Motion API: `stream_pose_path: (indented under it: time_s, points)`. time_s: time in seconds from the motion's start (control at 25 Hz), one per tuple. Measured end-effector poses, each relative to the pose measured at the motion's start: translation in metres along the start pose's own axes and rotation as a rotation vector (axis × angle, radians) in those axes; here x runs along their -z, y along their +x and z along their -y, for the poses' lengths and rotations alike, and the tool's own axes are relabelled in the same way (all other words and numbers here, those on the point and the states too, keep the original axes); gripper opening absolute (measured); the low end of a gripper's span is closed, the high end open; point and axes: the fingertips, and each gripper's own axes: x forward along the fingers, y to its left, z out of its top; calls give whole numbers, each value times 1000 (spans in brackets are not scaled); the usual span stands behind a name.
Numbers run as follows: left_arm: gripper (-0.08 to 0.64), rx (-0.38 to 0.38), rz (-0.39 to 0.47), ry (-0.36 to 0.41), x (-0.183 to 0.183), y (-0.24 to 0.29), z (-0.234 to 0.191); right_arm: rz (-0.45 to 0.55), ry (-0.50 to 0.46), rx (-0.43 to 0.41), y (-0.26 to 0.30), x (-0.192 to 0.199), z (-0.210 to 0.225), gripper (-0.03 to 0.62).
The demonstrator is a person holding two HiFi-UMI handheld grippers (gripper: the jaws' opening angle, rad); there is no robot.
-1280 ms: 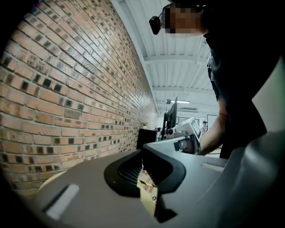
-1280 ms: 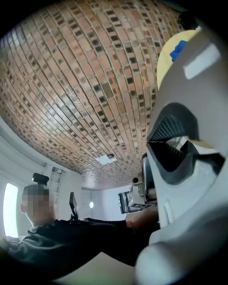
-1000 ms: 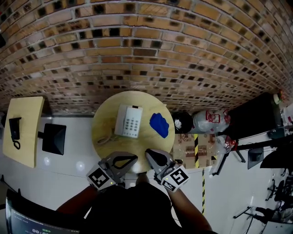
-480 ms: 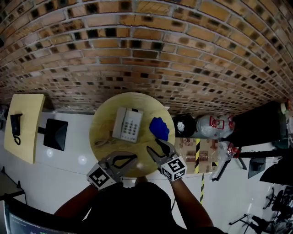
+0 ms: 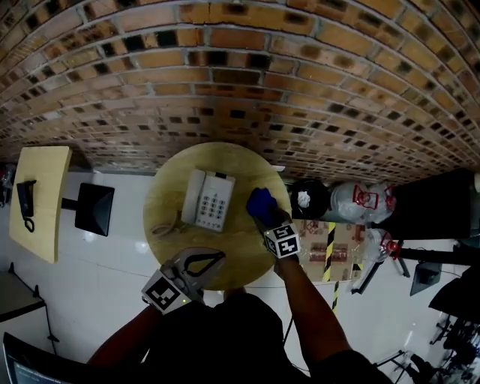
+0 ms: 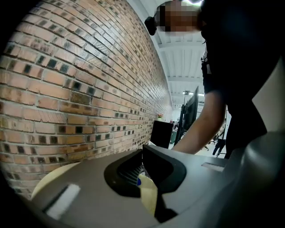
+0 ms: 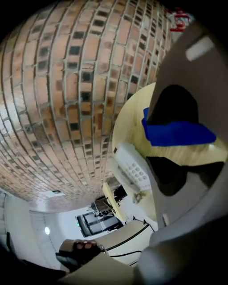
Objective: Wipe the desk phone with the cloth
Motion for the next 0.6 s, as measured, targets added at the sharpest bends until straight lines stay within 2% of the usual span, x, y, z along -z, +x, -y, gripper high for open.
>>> stream_pose_path:
  time_s: [0.28, 0.6]
  points:
    - [2, -34, -30, -11, 4, 2, -4, -182, 27, 8, 49, 42, 44, 210]
    - [2, -91, -48, -76, 13, -8, -13, -246, -34, 44, 58, 49, 55, 205]
